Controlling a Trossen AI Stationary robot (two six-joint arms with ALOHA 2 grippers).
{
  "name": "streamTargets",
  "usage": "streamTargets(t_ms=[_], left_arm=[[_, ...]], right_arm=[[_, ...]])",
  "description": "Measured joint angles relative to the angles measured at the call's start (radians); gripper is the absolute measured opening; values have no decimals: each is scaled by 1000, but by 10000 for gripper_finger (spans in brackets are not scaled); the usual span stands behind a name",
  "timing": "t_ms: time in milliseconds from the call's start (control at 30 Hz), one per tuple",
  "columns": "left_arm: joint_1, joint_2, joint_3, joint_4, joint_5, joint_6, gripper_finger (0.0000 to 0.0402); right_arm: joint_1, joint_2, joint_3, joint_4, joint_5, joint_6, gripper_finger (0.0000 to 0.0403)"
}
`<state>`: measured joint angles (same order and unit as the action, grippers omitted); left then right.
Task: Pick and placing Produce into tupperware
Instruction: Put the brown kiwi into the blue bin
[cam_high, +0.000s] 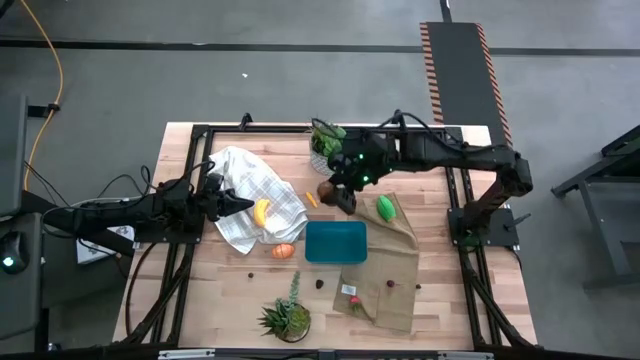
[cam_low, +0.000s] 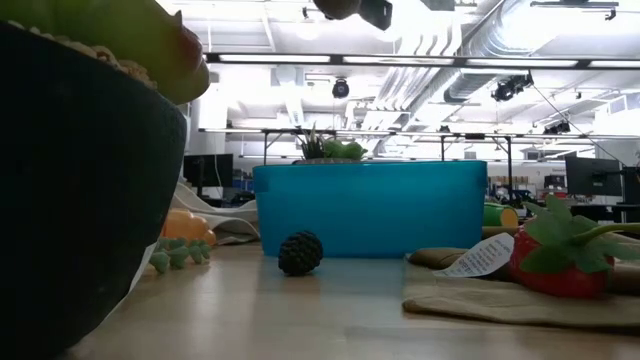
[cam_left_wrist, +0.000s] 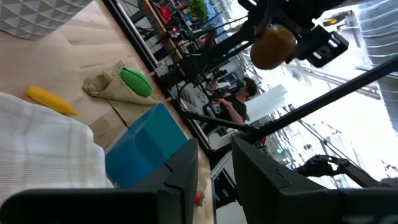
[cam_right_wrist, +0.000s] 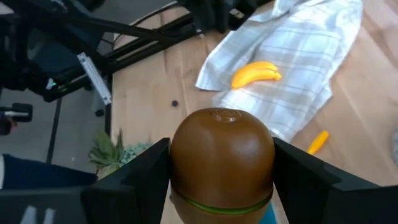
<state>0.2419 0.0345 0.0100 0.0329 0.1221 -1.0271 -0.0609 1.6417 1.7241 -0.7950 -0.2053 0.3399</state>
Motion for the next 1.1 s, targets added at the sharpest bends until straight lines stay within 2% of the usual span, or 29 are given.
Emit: streamTargets(t_ms=[233, 533, 1100], left_arm=[[0, 0, 0, 0, -3, 59, 88], [0, 0, 0, -1, -5, 54, 88], [0, 0, 0, 12, 79, 53, 88]], right_arm=[[54, 0, 0, -48, 44, 11, 225], [104, 27, -1, -112, 121, 21, 225], [141, 273, -1, -136, 128, 21, 225]])
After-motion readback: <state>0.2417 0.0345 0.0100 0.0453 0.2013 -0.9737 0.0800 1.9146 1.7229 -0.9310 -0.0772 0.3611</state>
